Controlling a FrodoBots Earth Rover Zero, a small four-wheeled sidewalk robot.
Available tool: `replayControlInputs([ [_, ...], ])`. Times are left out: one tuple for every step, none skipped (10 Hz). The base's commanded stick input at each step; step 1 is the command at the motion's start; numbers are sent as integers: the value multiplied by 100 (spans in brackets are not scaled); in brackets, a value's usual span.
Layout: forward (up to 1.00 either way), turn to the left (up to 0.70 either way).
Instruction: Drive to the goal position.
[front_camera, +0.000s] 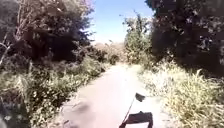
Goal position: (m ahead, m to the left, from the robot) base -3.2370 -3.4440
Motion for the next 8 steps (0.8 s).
replayControlInputs([
  [100,13],
  [100,3],
  [100,10],
  [100,8],
  [100,5],
  [100,3],
  [100,1],
  [100,-1],
])
